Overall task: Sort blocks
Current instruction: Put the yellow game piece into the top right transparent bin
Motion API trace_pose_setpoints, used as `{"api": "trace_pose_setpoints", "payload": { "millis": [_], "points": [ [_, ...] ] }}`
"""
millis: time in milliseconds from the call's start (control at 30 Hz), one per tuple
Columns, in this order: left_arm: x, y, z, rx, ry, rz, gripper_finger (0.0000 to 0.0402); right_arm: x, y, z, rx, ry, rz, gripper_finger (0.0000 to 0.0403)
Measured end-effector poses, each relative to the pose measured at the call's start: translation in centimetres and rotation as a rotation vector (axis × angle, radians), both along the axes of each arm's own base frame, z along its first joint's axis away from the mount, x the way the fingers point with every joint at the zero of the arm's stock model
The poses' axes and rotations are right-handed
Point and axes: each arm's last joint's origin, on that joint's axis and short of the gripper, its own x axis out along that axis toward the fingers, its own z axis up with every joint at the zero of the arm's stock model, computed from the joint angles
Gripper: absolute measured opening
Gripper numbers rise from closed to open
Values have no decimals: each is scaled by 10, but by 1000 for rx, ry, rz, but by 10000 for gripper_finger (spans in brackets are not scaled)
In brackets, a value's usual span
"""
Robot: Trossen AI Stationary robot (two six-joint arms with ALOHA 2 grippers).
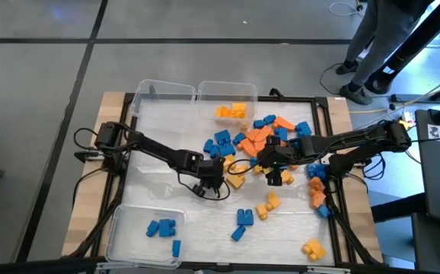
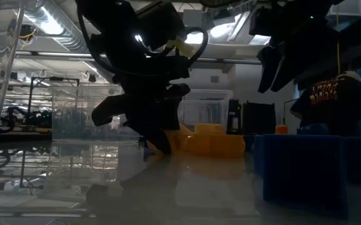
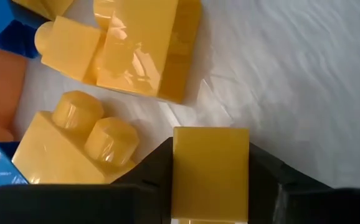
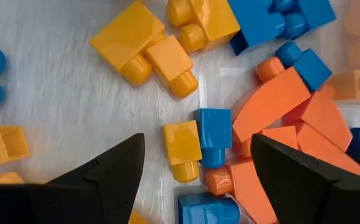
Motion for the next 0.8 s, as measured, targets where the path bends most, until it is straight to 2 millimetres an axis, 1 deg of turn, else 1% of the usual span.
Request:
{"api": "trace_pose_setpoints", "payload": {
  "millis": [100, 167, 267, 367, 433, 567, 633, 700, 800],
  "points": [
    [4, -1, 5, -18, -4, 26, 118, -3, 0, 5, -4, -16, 18, 294],
    [9, -1, 12, -24, -10, 34, 118, -5, 2, 7, -9, -24, 41, 294],
    [19, -2, 33, -33, -60, 38, 118, -7, 9, 9, -10, -26, 94, 294],
    [26, 1, 54, -41, -115, 45, 118, -9, 24, 9, -1, -27, 167, 294],
    [29, 6, 72, -47, -169, 58, 118, -10, 36, 8, 1, -33, 215, 294],
    [27, 22, 107, -57, -275, 104, 118, -17, 59, 8, -16, -42, 295, 294],
    [25, 32, 119, -62, -313, 136, 118, -20, 69, 9, -49, -56, 321, 294],
    [22, 45, 131, -69, -359, 178, 118, -23, 78, 9, -74, -82, 323, 294],
    [18, 71, 148, -59, -450, 253, 118, -27, 89, 8, -107, -92, 319, 294]
  ]
}}
